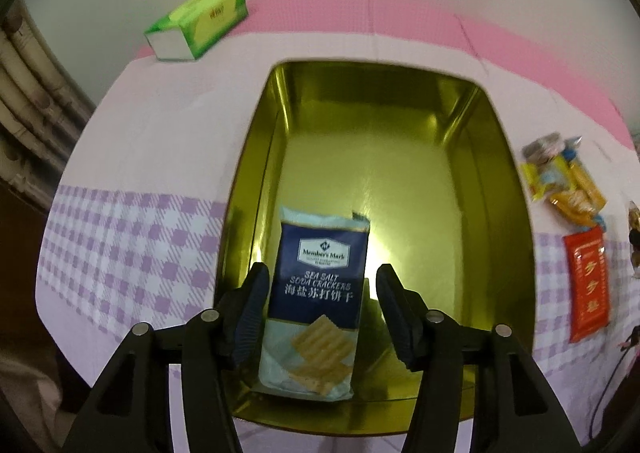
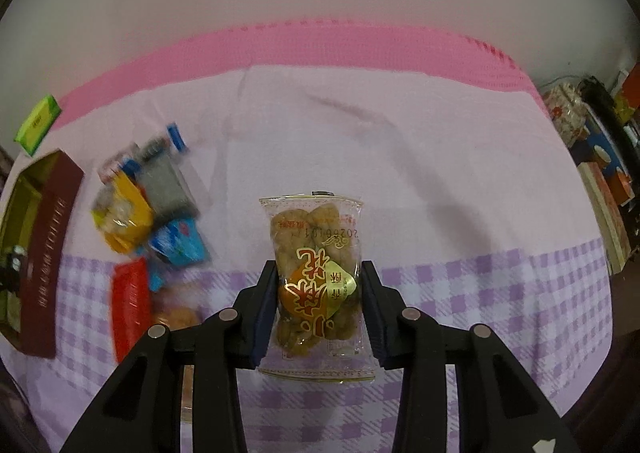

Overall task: Organize snacks
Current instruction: 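Carry the crackers pack into the gold tin with the left gripper while the right carries the bag, then release the crackers pack in the tin with the left gripper while the right drops the bag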

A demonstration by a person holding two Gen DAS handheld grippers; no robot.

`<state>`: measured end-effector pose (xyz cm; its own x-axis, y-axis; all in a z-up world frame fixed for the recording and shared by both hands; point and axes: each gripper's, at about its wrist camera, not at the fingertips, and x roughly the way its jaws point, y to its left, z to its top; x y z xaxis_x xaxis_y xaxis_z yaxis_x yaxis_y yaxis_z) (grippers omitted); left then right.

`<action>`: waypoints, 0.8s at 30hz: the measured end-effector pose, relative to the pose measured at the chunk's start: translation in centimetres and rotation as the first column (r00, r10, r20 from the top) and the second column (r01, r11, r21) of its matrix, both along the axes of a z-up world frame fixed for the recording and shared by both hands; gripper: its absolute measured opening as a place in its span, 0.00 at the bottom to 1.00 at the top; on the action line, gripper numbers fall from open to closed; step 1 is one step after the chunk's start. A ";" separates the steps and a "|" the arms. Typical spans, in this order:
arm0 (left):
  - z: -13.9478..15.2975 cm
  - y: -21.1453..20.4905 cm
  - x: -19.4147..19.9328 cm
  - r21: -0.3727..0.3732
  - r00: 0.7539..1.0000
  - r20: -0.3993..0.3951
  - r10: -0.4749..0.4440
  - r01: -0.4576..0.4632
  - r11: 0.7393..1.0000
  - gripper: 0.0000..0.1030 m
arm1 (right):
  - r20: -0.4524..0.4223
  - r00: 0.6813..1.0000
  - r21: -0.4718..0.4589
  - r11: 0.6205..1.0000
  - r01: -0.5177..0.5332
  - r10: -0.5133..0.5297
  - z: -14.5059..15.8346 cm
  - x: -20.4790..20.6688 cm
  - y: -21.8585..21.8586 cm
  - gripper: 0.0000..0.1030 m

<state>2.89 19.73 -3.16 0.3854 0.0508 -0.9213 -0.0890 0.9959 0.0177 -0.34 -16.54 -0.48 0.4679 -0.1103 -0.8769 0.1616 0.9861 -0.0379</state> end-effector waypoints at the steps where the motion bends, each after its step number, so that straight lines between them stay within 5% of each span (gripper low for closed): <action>1: 0.6 0.3 -0.3 -0.004 1.000 0.023 0.008 -0.008 1.000 0.57 | 0.007 1.000 0.005 1.000 -0.007 0.007 0.4 0.1 0.5 0.35; 11: 4.1 5.8 -3.6 0.044 0.972 0.146 0.183 -0.191 0.981 0.61 | 0.040 0.978 0.089 0.974 -0.208 0.206 3.0 2.0 11.4 0.35; 24: 2.8 9.6 -5.0 0.054 0.947 0.100 0.304 -0.311 0.949 0.64 | 0.002 0.913 0.140 0.904 -0.404 0.407 2.0 3.5 25.3 0.36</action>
